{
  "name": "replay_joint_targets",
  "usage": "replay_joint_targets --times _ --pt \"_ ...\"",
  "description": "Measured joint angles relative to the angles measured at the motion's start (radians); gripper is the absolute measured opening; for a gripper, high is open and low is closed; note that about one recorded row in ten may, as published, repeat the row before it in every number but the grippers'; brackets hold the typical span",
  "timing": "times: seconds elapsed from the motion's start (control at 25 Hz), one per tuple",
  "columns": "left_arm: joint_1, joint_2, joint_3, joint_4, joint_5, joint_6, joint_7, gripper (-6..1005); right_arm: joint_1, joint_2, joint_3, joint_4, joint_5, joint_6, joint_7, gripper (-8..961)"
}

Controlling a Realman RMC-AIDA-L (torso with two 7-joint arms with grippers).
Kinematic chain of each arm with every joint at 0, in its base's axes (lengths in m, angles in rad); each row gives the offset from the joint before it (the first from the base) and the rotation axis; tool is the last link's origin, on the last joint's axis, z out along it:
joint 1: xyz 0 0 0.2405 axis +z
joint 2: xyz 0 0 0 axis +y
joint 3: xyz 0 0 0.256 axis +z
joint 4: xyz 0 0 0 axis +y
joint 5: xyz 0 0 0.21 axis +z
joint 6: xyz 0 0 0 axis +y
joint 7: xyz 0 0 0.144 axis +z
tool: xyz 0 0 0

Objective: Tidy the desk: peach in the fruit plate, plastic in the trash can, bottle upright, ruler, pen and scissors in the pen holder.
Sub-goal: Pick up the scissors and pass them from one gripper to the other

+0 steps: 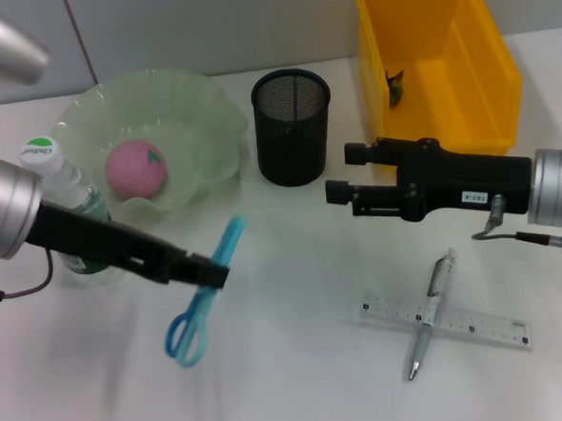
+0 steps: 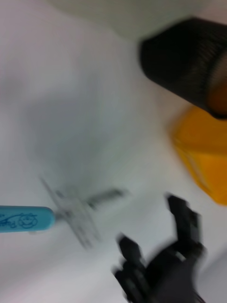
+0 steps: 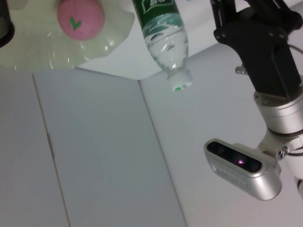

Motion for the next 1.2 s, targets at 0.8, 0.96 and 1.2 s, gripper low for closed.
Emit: replay_joint_targets --times 0.8,0.96,1.2 --pt "0.046 -0.002 -0.157 -0.598 -0.46 -0.016 0.399 228 -0.059 0.004 0.036 0.007 0.001 -0.037 -0.017 756" --pt "0.047 -0.006 -0.157 -0.724 -0.54 -0.05 0.505 228 -0.078 0.016 0.045 0.008 0.002 -0.044 -0.067 756" --pt "0.067 -0.013 -0.153 -0.885 -0.686 -0.081 0.658 229 -0.109 0.034 0.048 0.032 0.008 -0.06 -0.169 756"
